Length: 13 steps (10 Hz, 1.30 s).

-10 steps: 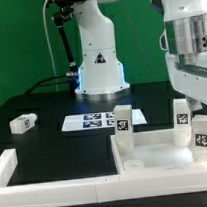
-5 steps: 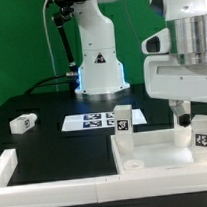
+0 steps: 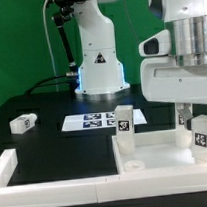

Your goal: Assemble square table

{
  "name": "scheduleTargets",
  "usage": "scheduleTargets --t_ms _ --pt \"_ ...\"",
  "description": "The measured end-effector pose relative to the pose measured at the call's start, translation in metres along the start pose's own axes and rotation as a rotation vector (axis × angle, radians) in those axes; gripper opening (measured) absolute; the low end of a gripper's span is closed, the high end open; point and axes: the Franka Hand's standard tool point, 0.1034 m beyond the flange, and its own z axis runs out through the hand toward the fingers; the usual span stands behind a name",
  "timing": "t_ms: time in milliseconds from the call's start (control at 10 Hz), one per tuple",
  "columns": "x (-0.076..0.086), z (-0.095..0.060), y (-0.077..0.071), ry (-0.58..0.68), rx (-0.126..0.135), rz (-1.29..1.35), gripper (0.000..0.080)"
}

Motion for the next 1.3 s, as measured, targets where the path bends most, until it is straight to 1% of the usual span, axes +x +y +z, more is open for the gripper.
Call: scheduleTargets --t_ms 100,300,500,600,700,800,900,1000,1100,1200,1300 --pt "0.000 0.000 0.000 0.000 0.000 0.040 0.0291" --pt "0.001 0.000 0.001 -0.004 0.000 0.228 0.0291" --pt "0.008 -0.001 0.006 -0.040 0.002 0.494 0.0291" --pt "0.012 -0.002 0.008 -0.092 0.003 0.648 0.0291" --pt "0.015 -0.002 0.011 -0.139 0.001 0.812 0.0291" --pt "0.015 -0.002 0.011 -0.151 -0.005 0.955 0.0291" --pt "0.015 -0.001 0.011 -0.151 -0.011 1.036 0.0291" --pt "0.013 0.000 0.011 -0.150 -0.022 1.156 0.0291" --pt "0.013 0.000 0.010 -0.150 -0.026 1.205 0.0291" --pt "0.013 0.000 0.010 -0.149 -0.023 1.187 0.0292" --pt "0.011 0.000 0.011 -0.138 -0.031 1.135 0.0292"
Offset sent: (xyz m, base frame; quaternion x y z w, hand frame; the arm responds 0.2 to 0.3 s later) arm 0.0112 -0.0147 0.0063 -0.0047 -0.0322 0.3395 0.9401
